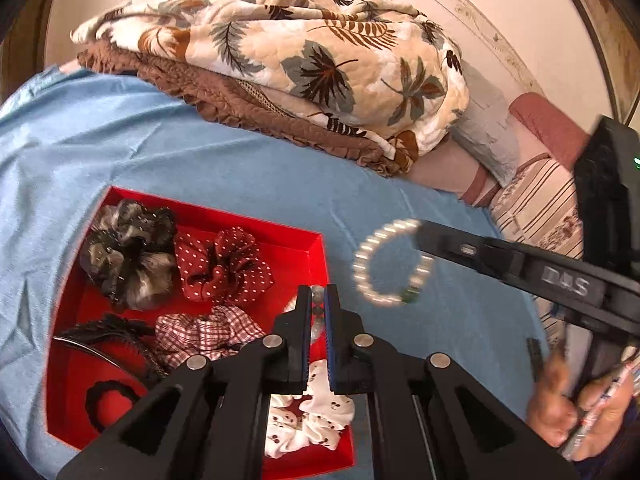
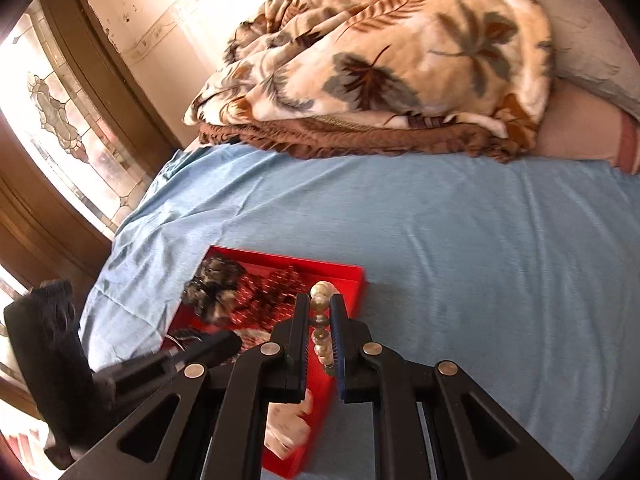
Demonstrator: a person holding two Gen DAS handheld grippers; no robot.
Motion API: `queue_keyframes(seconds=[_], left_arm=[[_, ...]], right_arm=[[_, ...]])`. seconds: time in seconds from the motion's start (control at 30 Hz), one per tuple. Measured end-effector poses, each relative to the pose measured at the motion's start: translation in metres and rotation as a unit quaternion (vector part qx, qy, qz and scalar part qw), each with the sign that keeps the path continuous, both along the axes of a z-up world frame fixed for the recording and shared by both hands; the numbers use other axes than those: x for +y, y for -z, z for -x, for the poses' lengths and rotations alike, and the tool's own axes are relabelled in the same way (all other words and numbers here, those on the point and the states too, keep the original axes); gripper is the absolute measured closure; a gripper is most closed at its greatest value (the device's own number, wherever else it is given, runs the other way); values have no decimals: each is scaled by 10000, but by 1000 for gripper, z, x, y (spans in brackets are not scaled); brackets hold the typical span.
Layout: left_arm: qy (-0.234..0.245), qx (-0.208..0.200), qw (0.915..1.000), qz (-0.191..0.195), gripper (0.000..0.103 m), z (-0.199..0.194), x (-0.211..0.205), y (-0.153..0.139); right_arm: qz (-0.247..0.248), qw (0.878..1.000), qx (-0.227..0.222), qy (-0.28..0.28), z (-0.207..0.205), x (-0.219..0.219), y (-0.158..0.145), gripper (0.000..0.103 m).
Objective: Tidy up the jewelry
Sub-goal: 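Carry the pearl necklace and bracelet over the red tray and open both tools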
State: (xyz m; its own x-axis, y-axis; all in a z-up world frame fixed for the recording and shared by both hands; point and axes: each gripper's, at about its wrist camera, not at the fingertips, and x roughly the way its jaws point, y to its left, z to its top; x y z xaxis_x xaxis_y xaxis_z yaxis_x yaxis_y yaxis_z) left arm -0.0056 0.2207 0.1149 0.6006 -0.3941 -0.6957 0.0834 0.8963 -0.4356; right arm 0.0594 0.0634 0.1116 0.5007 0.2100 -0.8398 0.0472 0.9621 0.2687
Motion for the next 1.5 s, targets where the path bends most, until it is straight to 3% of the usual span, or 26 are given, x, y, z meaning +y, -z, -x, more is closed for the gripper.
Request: queue_keyframes(seconds=[0.17, 0.57, 0.8, 0.9, 0.97, 1.03, 1.27, 1.5], left_arm=[[-47, 174, 9998, 104, 97, -6, 2, 12], [-131, 517, 9968, -594, 97, -12, -11, 35], [-179, 592, 9965, -568, 96, -14, -6, 39], [-206, 588, 9966, -535, 78, -14, -5, 39], [-242, 562, 9967, -531, 65, -14, -5, 39], [-236, 550, 9967, -545, 64, -13, -5, 38], [-288, 404, 9968, -623, 61, -7, -6, 31], [-523, 68, 9939, -964, 51, 5, -6, 17]], right_arm=[[-87, 9997, 235, -72, -26, 19, 22, 92], [392, 9955, 846, -189, -51, 32, 75, 92], [525, 9941, 936, -153, -54, 28, 84, 91], [447, 9946, 928, -102, -54, 26, 83, 90], [372, 9954, 881, -45, -53, 23, 80, 81], [332, 9961, 814, 3, -51, 20, 76, 71], [400, 9971, 619, 166, -38, 8, 55, 65], [719, 9961, 475, 175, -5, -3, 39, 58]])
